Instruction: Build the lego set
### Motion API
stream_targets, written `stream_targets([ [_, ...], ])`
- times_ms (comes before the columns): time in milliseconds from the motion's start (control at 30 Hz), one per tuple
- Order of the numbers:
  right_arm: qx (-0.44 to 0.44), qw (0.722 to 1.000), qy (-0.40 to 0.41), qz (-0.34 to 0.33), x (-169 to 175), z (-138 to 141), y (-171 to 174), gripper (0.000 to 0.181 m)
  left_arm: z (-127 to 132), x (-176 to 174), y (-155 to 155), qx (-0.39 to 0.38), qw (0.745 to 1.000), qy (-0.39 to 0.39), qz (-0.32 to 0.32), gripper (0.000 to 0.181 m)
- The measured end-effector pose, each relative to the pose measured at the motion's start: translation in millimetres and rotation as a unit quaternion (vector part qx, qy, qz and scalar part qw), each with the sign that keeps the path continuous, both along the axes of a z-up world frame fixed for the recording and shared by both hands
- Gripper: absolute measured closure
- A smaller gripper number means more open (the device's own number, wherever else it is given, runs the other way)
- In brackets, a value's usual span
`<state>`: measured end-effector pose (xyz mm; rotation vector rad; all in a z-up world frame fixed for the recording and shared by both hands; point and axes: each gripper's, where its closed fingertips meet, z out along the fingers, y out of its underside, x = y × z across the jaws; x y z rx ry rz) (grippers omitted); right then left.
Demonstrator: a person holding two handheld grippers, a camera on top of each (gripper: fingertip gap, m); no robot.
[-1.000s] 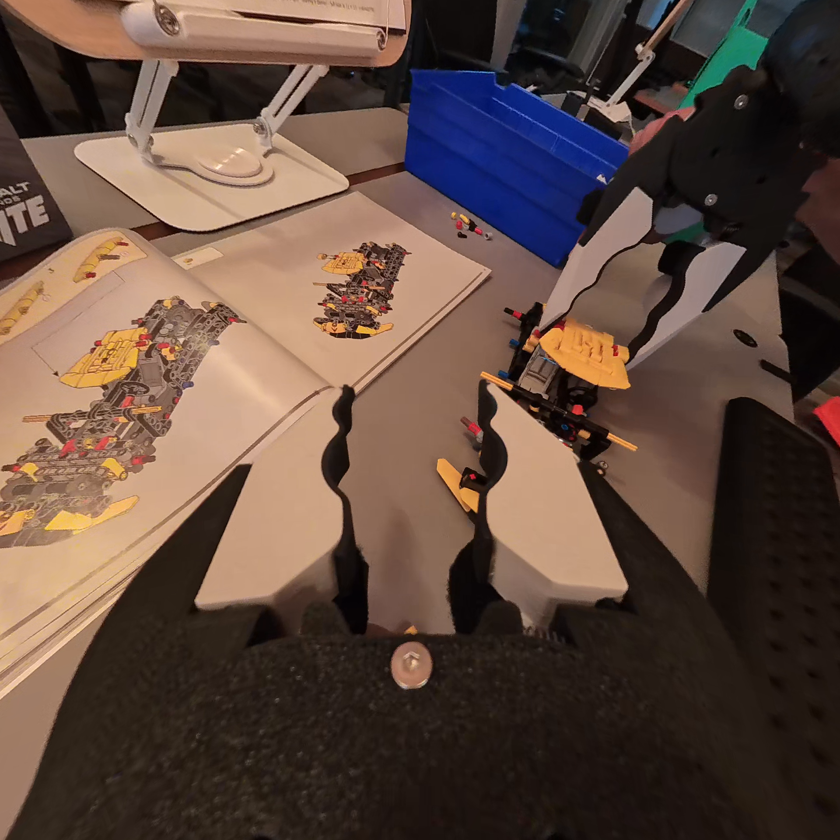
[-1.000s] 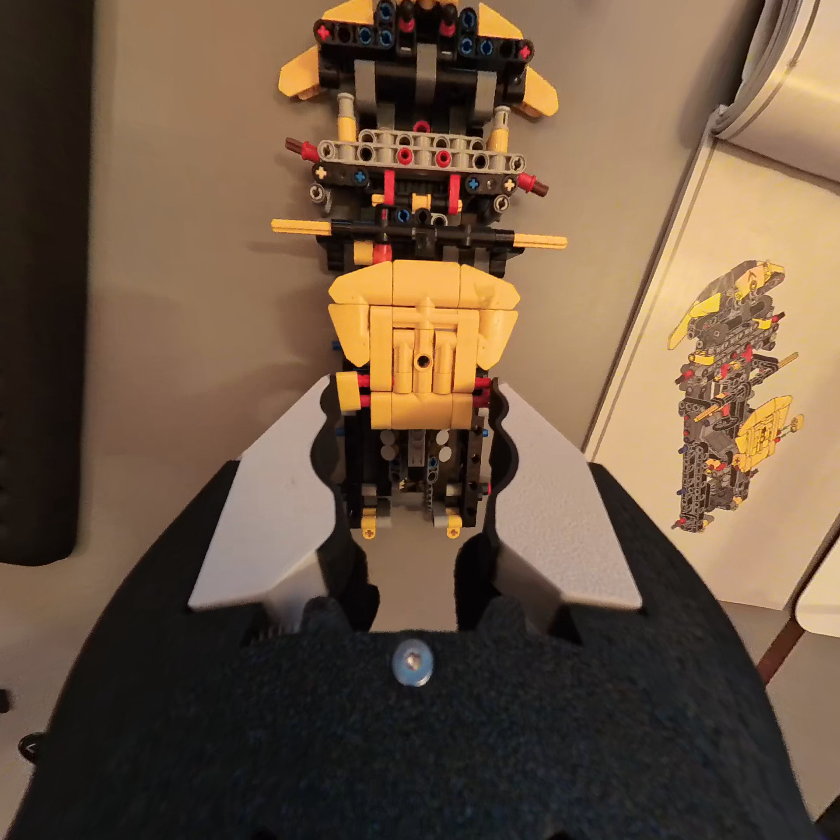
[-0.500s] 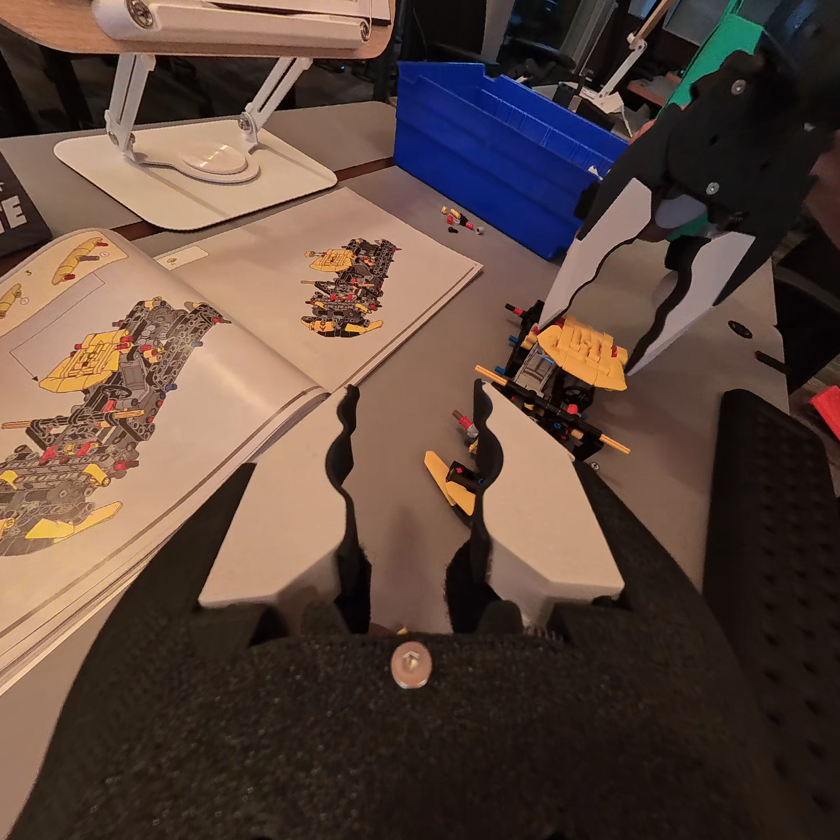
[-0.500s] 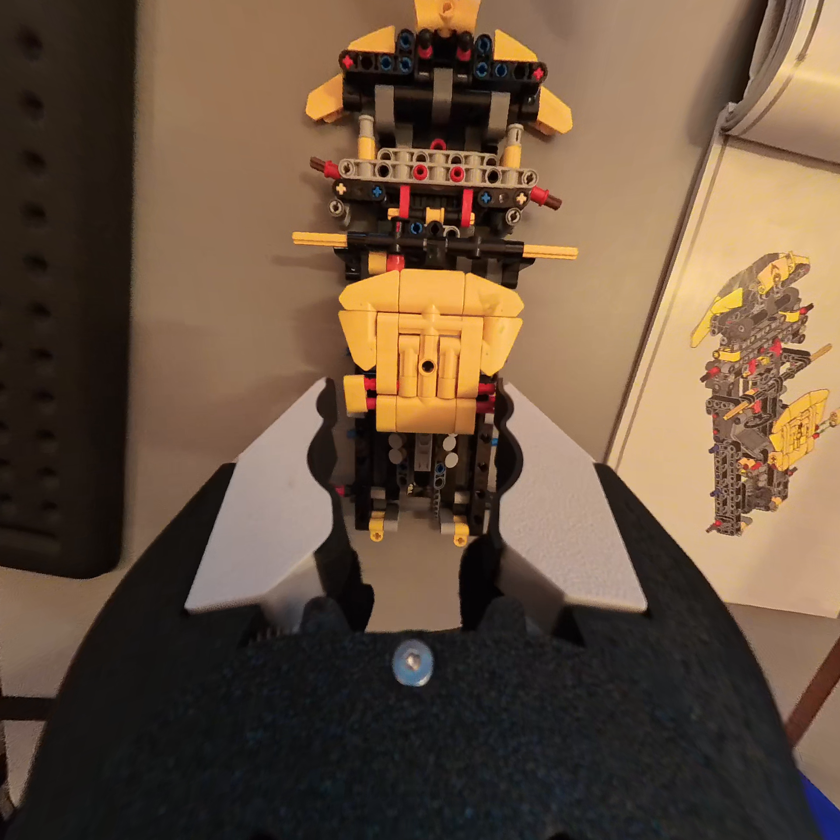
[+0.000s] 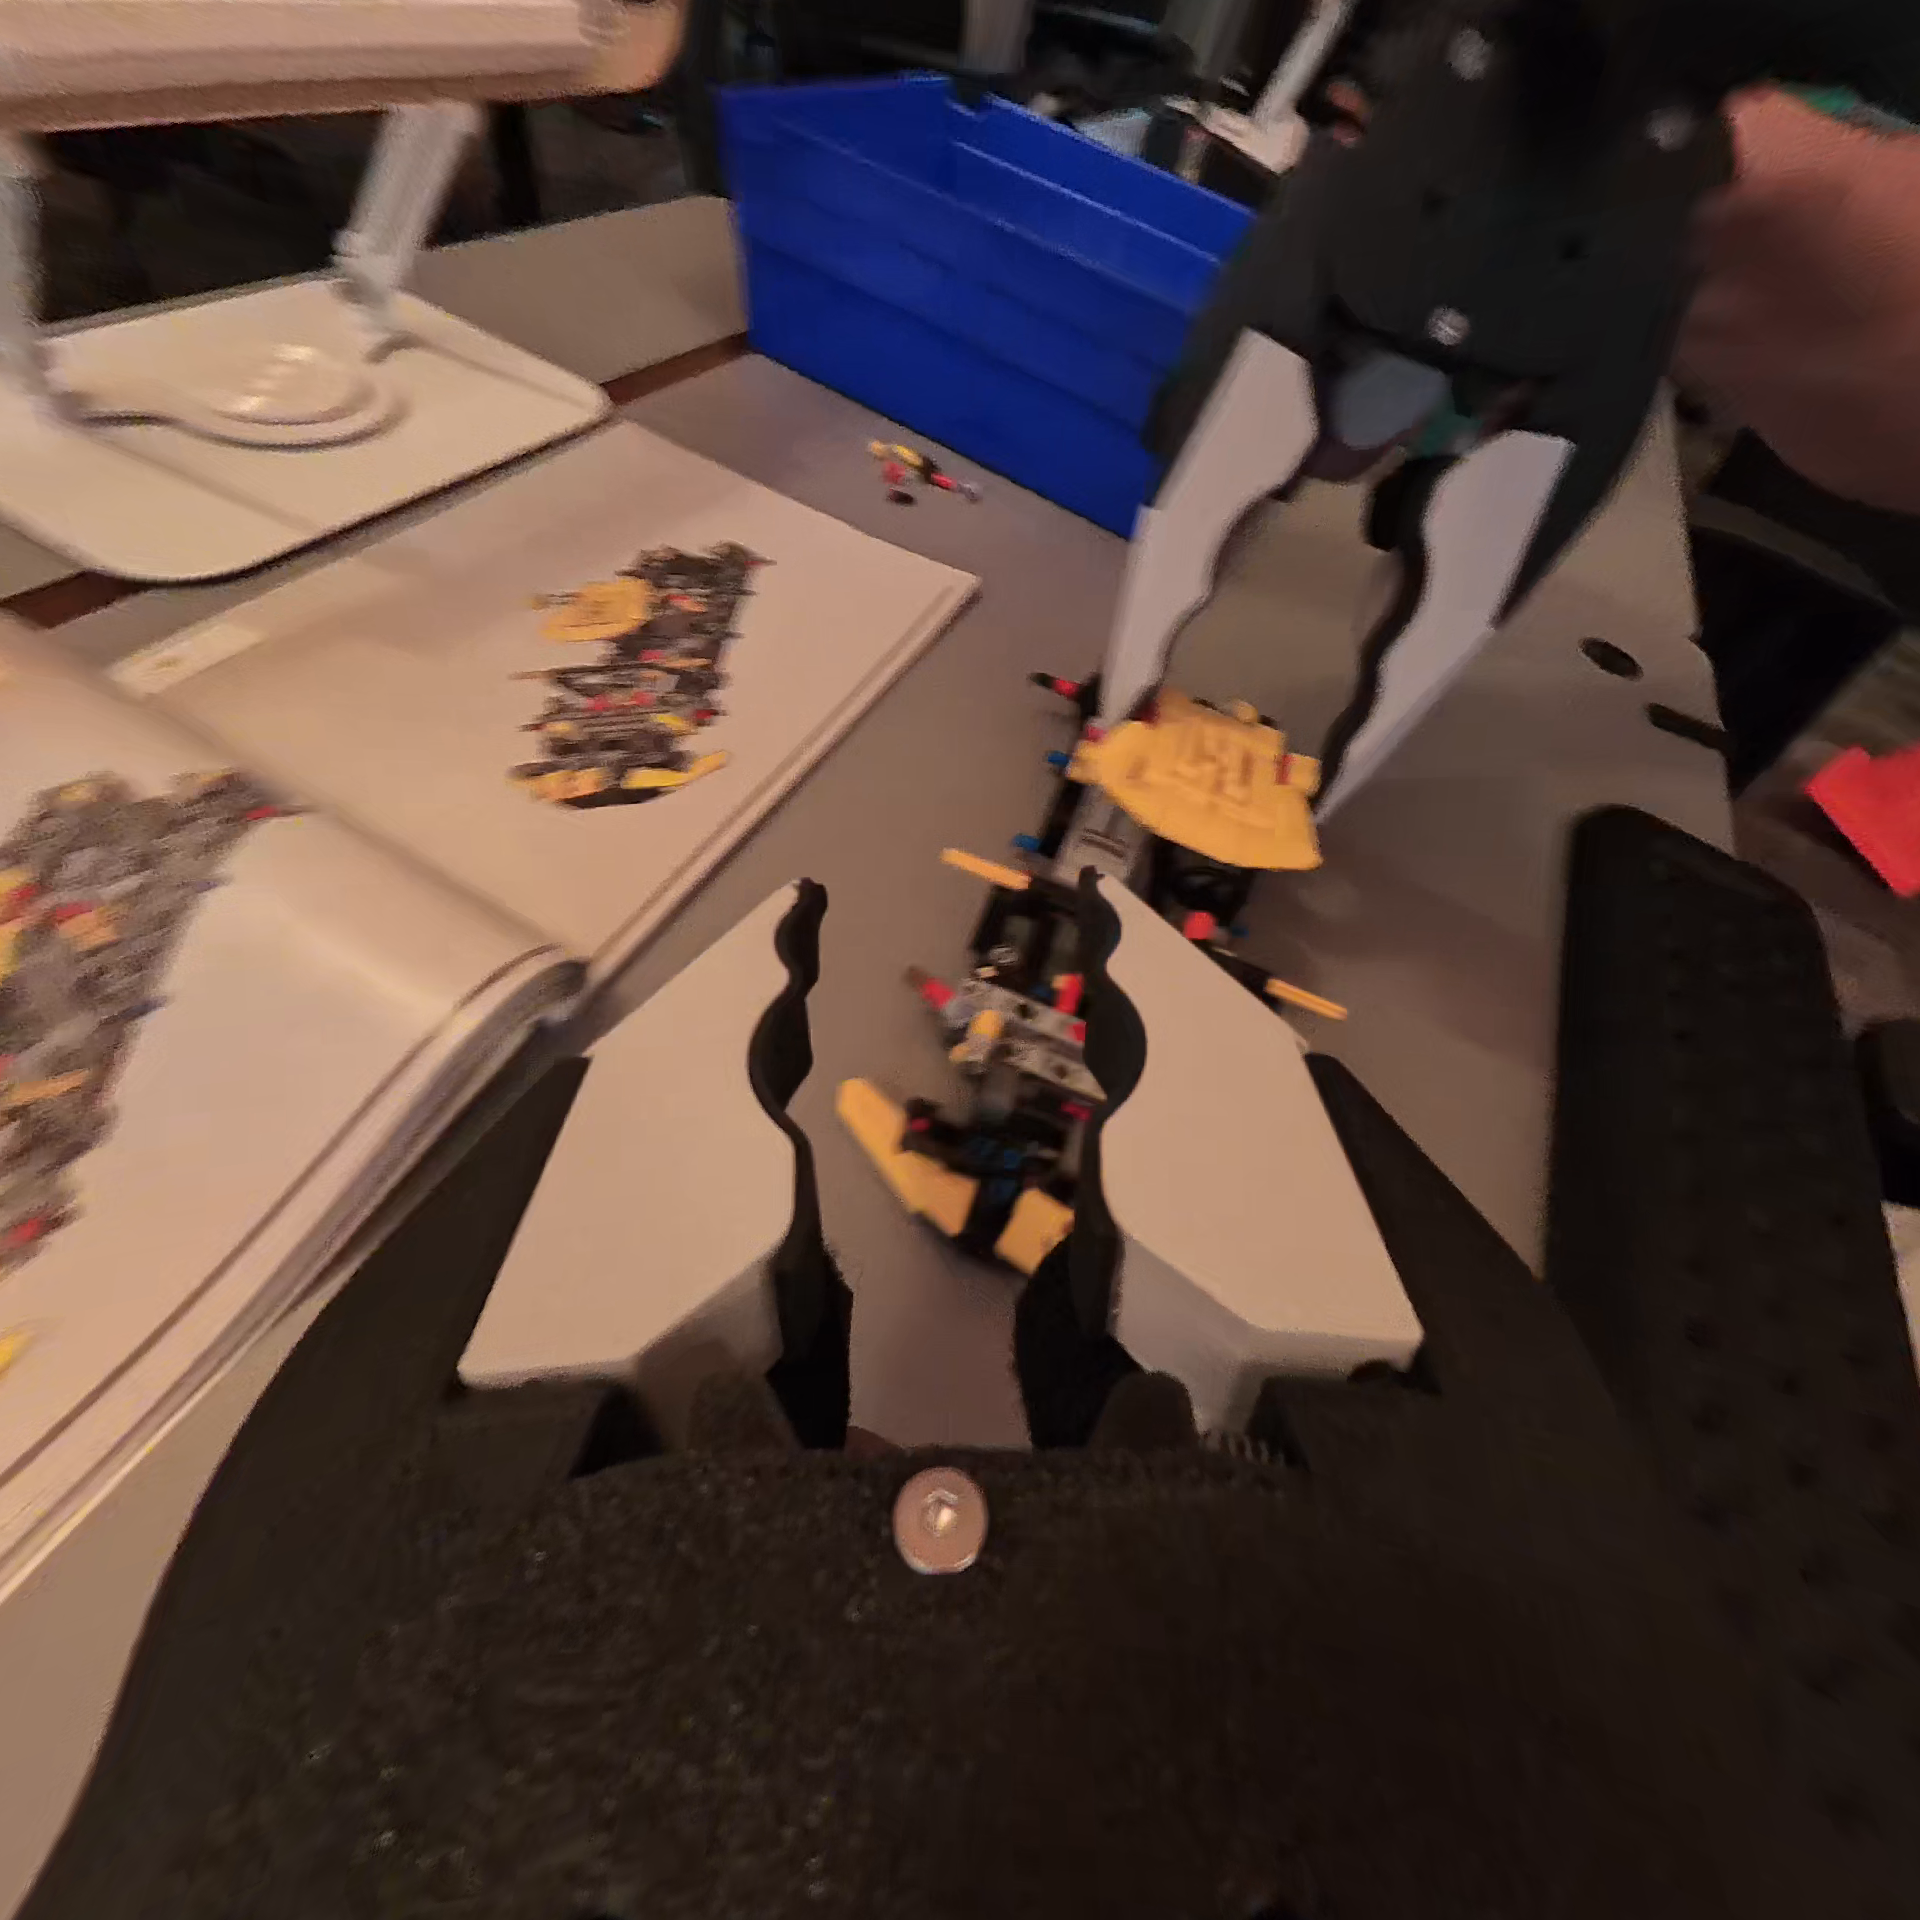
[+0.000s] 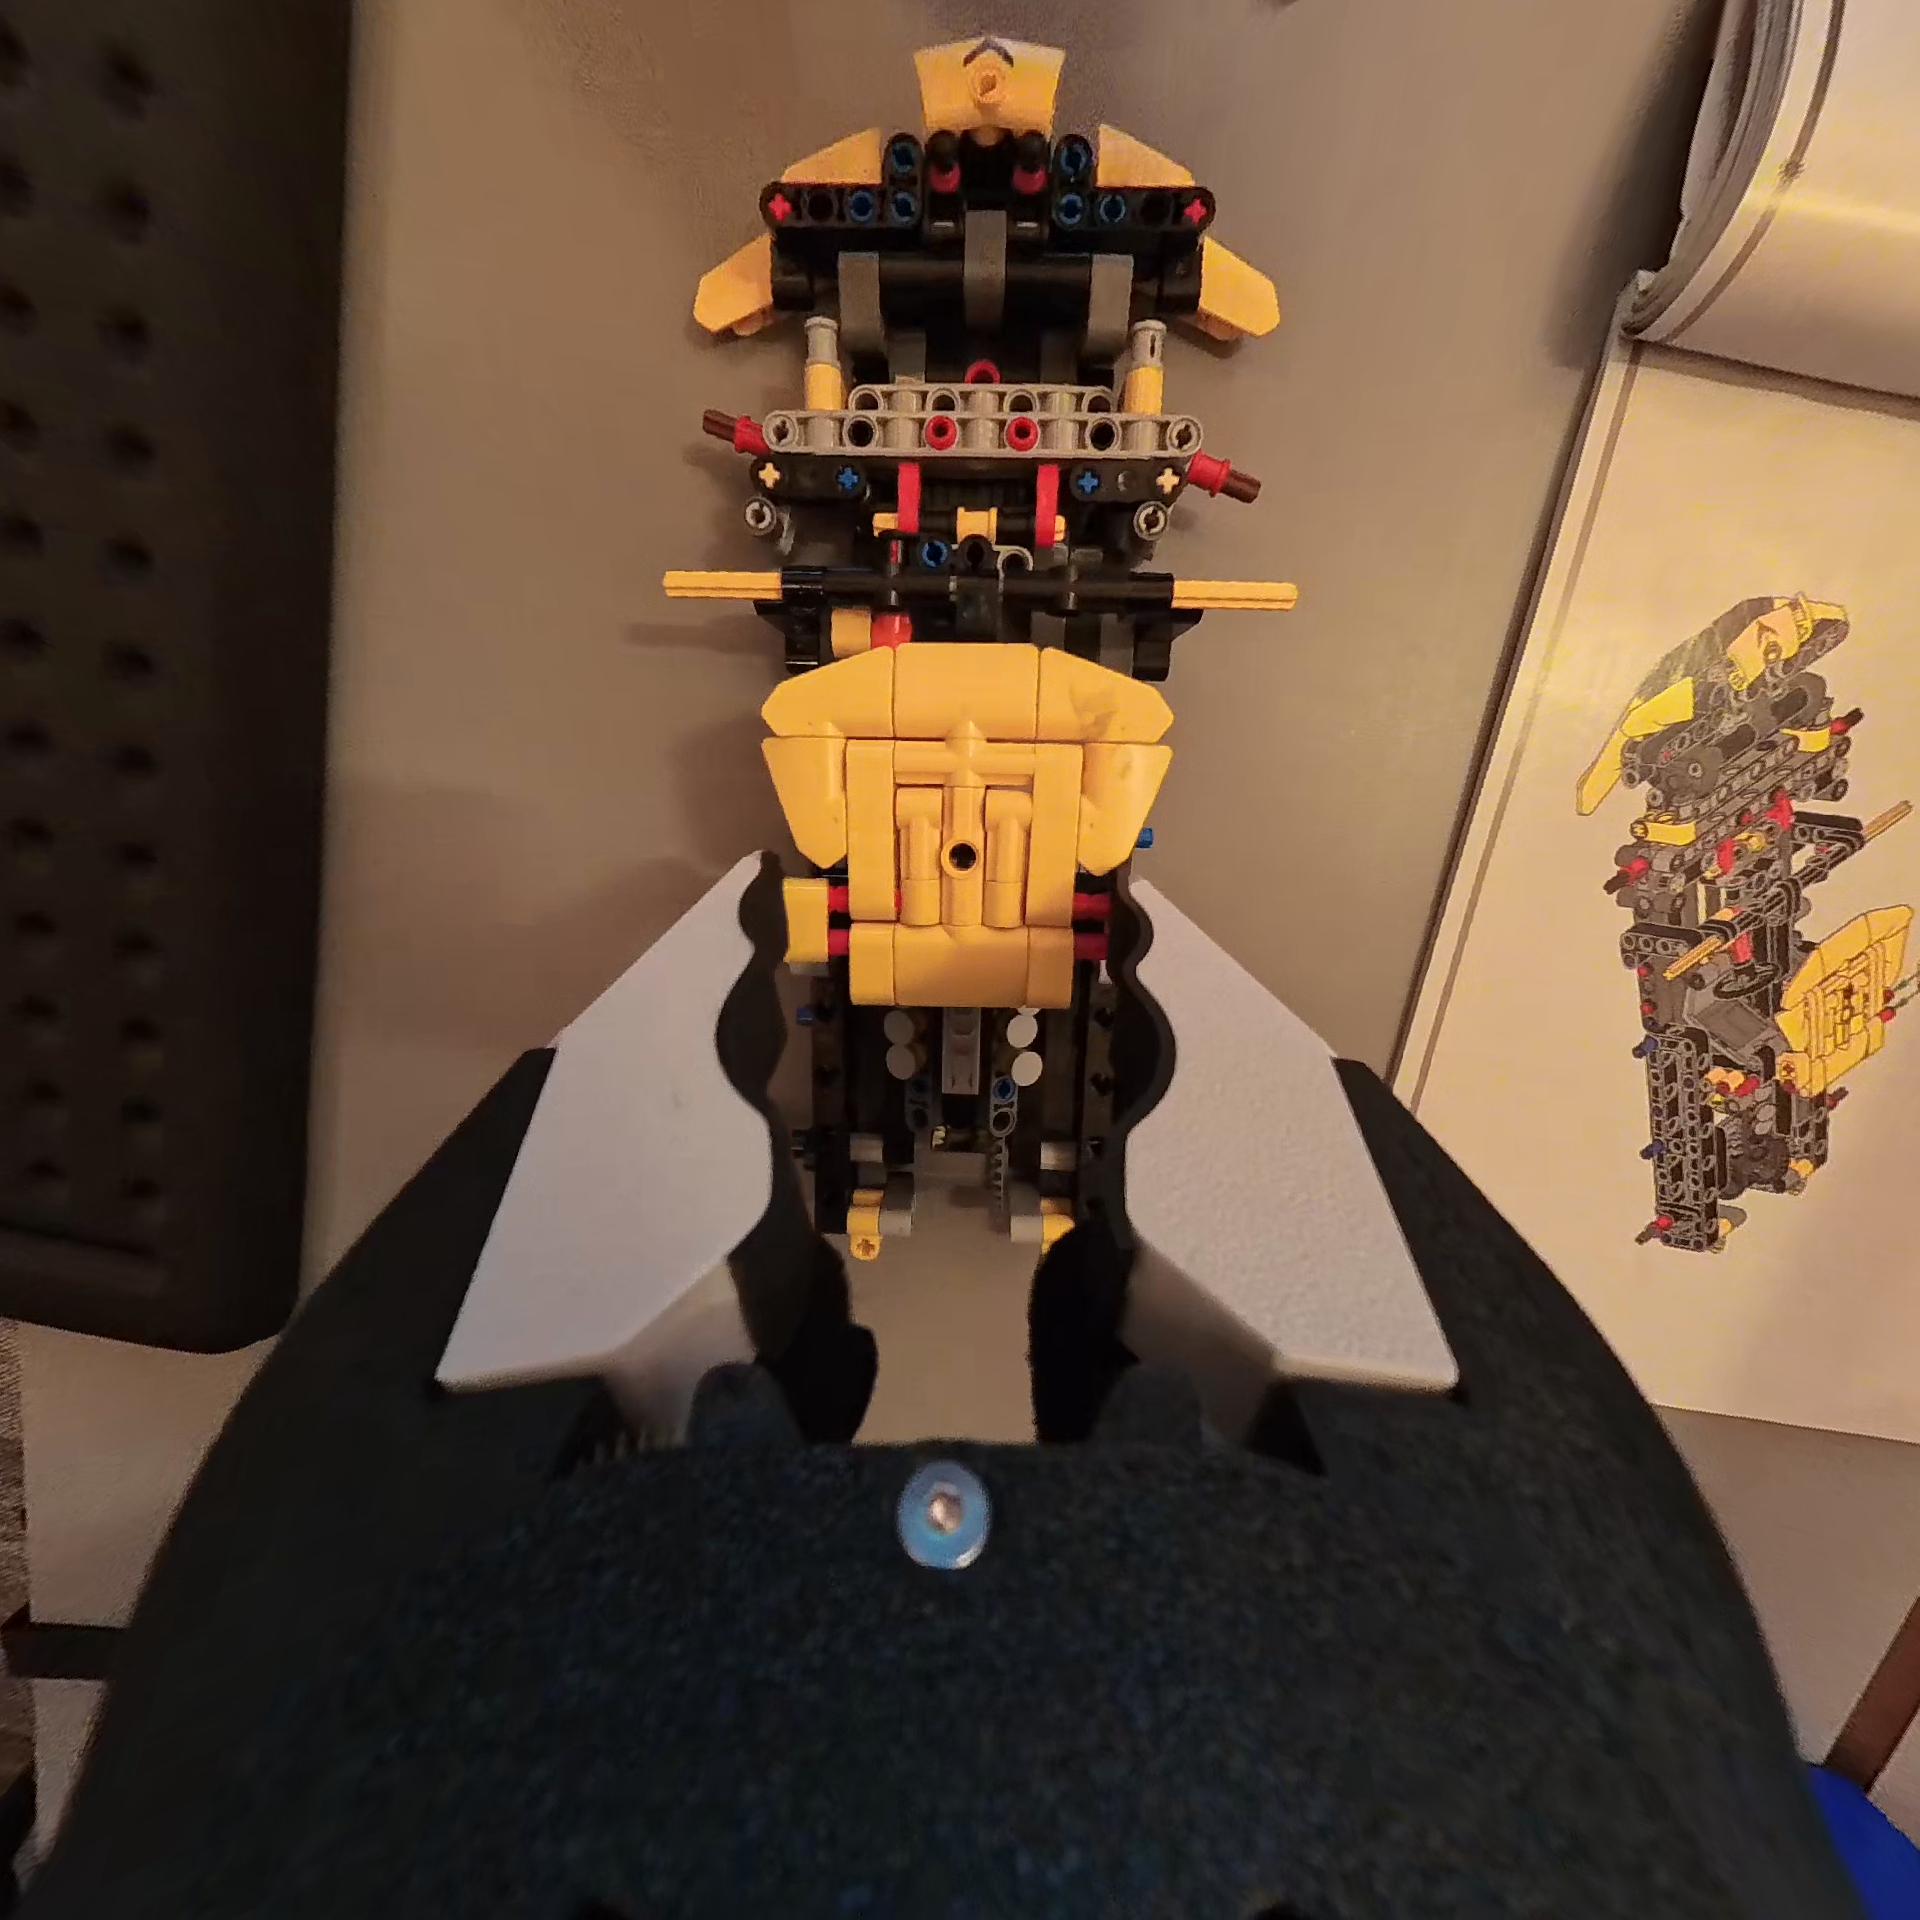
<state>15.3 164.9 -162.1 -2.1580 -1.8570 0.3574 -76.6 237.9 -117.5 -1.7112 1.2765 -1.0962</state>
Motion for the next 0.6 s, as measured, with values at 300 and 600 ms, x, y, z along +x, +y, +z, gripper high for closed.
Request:
stream_targets([
  [300,0.023,0.999,0.022,0.002,-0.5,0.7,1.7,0.121,-25.3,60.7,-66.4,-0.052,0.992,0.048,-0.109,0.144],
  [600,0.033,0.998,0.060,-0.014,-5.0,3.2,2.6,0.105,-29.6,63.5,-69.0,-0.037,0.994,0.048,-0.088,0.151],
])
